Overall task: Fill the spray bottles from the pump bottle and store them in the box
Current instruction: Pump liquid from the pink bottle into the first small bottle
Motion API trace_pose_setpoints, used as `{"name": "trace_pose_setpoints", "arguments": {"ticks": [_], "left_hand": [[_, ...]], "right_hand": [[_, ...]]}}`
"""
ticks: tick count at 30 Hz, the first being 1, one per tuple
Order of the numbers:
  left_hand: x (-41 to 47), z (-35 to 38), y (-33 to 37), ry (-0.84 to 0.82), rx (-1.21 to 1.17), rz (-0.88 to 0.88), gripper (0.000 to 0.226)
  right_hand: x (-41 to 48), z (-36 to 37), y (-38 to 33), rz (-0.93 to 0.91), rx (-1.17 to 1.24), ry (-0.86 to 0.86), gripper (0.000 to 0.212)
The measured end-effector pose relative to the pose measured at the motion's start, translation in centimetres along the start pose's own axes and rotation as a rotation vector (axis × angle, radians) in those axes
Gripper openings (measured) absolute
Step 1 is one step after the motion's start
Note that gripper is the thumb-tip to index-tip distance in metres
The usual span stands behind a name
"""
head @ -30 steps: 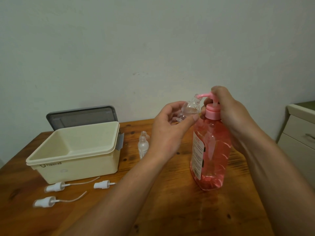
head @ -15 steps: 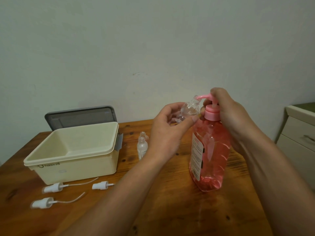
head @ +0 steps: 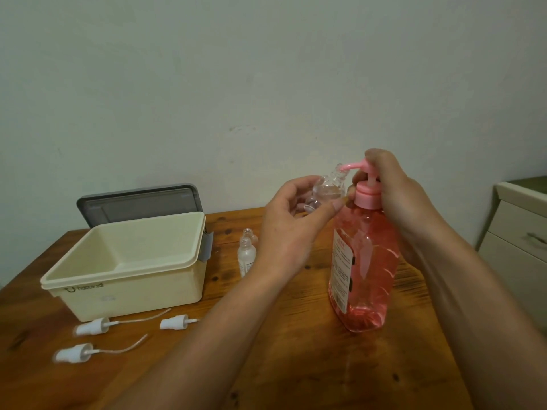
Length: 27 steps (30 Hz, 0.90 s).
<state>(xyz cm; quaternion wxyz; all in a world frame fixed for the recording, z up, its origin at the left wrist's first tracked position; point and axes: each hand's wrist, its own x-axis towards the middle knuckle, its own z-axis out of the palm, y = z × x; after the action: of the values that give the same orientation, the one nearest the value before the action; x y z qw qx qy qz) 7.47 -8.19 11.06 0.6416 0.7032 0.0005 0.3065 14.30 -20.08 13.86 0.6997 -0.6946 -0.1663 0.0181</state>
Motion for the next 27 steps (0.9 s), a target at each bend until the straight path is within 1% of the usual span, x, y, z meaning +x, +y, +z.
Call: {"name": "trace_pose_setpoints", "arguments": {"ticks": [8, 13, 19, 24, 27], "left_hand": [[-0.02, -0.04, 0.09, 0.000, -0.011, -0.007, 0.038], [-0.02, -0.07, 0.14, -0.004, -0.005, -0.008, 0.038], [-0.03, -0.06, 0.13, -0.007, -0.010, -0.010, 0.039], [-0.02, 0.02, 0.07, -0.006, -0.002, -0.012, 0.039], [-0.04, 0.07, 0.08, -0.006, -0.010, -0.012, 0.039]], "right_hand": [[-0.01, -0.02, -0.20, -0.001, 0.021, -0.013, 0.033], [-0.09, -0.05, -0.10, 0.009, -0.005, -0.008, 0.037], [0.06, 0.02, -0.10, -0.002, 0.029, -0.017, 0.033], [0.17, -0.12, 0.24, -0.011, -0.016, 0.003, 0.038], [0.20, -0.15, 0.22, -0.003, 0.000, -0.007, 0.036]]}}
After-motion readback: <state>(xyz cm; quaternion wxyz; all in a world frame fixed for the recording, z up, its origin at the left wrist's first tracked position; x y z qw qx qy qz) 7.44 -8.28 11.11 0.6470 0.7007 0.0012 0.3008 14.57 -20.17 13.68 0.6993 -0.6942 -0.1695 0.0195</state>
